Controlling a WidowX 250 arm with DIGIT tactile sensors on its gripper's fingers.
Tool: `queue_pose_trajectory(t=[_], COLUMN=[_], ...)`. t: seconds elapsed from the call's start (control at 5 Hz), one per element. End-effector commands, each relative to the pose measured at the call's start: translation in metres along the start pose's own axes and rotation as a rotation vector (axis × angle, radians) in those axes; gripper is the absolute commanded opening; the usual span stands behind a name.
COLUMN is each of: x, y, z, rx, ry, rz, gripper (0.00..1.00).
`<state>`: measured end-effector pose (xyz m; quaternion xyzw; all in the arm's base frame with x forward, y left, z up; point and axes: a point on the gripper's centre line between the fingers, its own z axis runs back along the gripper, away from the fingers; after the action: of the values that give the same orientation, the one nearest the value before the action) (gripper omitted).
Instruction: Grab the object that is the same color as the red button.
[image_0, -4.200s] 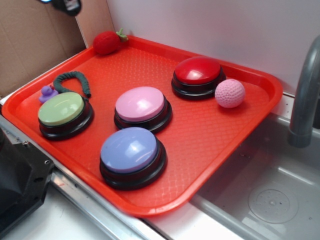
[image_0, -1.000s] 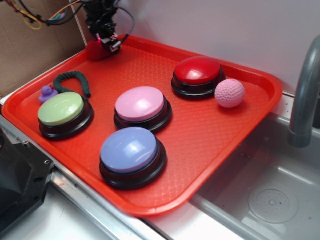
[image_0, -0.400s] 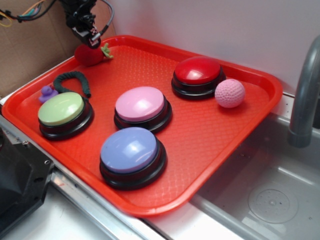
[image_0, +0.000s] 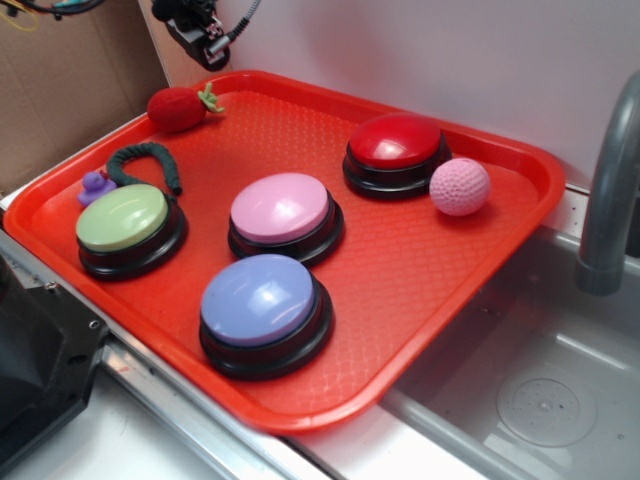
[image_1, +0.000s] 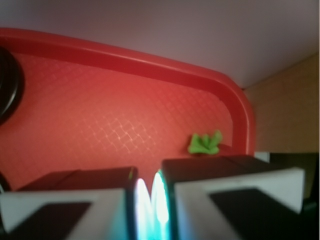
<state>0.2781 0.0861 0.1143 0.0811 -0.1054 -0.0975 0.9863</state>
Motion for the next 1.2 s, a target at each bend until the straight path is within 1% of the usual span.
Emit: queue_pose_trajectory(t=[0.0,0.2,0.4,0.6,0.8,1.0], x=[-0.002,-0.008,-0.015,-0.024,-0.041,-0.048], y=[0.070,0.084,0.086,0.080,0.083,0.079], z=[-0.018,-0.037,-0.057,-0.064,-0.075,-0.081], rx=[0.056,0.017,-0.009,-0.021,0.012,0.034], ry=[-0.011,0.033,0.076,0.108,0.166,0.192], rz=[-0.133,-0.046,-0.018,-0.019,0.016,0.064], gripper=[1.00,1.00,1.00,1.00,1.00,0.90])
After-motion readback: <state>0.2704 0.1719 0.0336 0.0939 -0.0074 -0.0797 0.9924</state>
